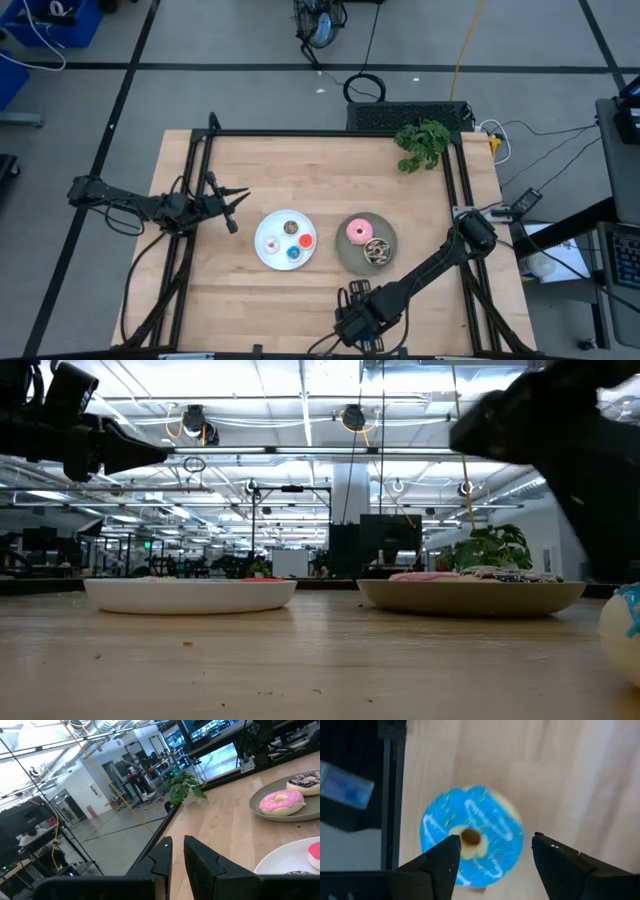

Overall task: Pick & Place donuts
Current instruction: Put the big blue doughnut on the gray plate

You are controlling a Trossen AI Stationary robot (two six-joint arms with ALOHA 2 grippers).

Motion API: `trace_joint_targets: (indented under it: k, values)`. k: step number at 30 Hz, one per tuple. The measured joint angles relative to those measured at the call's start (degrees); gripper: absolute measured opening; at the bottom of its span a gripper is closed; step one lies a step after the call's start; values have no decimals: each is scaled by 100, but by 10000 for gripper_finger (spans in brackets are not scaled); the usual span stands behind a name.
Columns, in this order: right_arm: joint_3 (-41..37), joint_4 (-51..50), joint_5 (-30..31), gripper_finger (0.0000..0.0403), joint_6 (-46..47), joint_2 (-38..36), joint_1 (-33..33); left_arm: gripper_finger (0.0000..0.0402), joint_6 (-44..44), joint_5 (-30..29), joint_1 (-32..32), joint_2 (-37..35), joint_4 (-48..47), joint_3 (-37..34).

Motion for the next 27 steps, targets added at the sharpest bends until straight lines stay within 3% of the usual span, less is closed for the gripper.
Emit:
trace_joint_targets:
  k: [4, 21, 27]
  values:
    - [-230, 92, -331, 231, 94, -3, -41, 56, -2, 0, 0, 0, 0, 0]
    - [-983, 1121, -356, 212, -150, -39, -126, 56, -22, 0, 1, -1, 2, 0]
    - [-1306, 1536, -622, 211, -140, -58, -138, 56, -20, 0, 0, 0, 2, 0]
